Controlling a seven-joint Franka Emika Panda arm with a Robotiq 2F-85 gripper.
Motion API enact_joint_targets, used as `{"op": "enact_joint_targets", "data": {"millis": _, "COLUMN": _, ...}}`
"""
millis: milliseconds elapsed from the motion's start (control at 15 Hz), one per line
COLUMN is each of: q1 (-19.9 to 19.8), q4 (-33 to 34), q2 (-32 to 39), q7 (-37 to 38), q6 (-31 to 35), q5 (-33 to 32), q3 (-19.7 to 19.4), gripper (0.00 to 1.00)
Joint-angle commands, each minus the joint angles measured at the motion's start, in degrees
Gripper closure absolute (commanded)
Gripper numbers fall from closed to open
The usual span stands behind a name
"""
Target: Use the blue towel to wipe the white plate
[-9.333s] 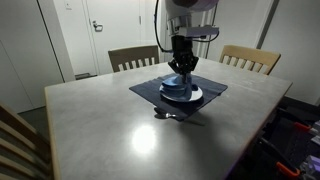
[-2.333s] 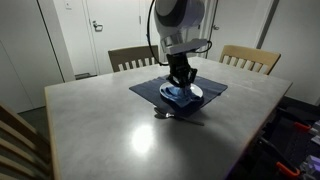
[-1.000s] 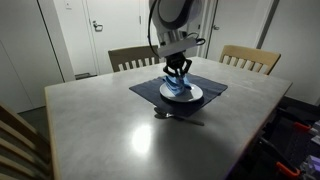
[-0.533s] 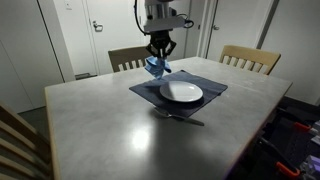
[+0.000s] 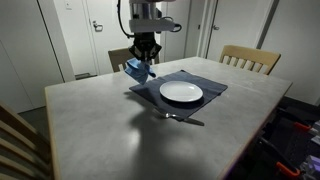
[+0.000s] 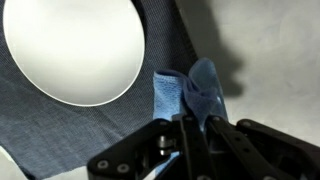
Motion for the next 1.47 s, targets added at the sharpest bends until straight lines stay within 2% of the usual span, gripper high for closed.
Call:
{"op": "enact_joint_targets", "data": {"millis": 0, "q1": 0.02, "q4": 2.3, "q2": 4.07, "q7": -4.19, "q6": 1.81, "q5": 1.95, "q3": 0.13, "gripper": 0.98}}
{"op": "enact_joint_targets", "data": {"millis": 733, "q1": 0.69, "q4": 3.18, "q2": 9.72, "q7": -9.02, "q6": 1.15, "q5": 6.27, "q3": -0.47, "gripper": 0.98}}
{"op": "enact_joint_targets", "data": {"millis": 800, "q1": 0.85, "q4": 3.02, "q2": 9.24, "q7": -9.18, "q6": 0.71, "q5": 5.9, "q3": -0.79, "gripper": 0.93}}
{"op": "enact_joint_targets", "data": {"millis": 867, "q1": 0.89, "q4": 2.7, "q2": 8.25, "q7": -9.6, "q6": 0.02, "q5": 5.51, "q3": -1.04, "gripper": 0.68}}
{"op": "enact_joint_targets", "data": {"millis": 1000, "q1": 0.63, "q4": 2.35, "q2": 6.27, "q7": -10.59, "q6": -1.17, "q5": 5.47, "q3": -1.14, "gripper": 0.63}}
{"op": "enact_joint_targets", "data": {"millis": 1400, "q1": -1.23, "q4": 1.54, "q2": -1.0, "q7": -16.08, "q6": -6.94, "q5": 8.78, "q3": 0.01, "gripper": 0.19}}
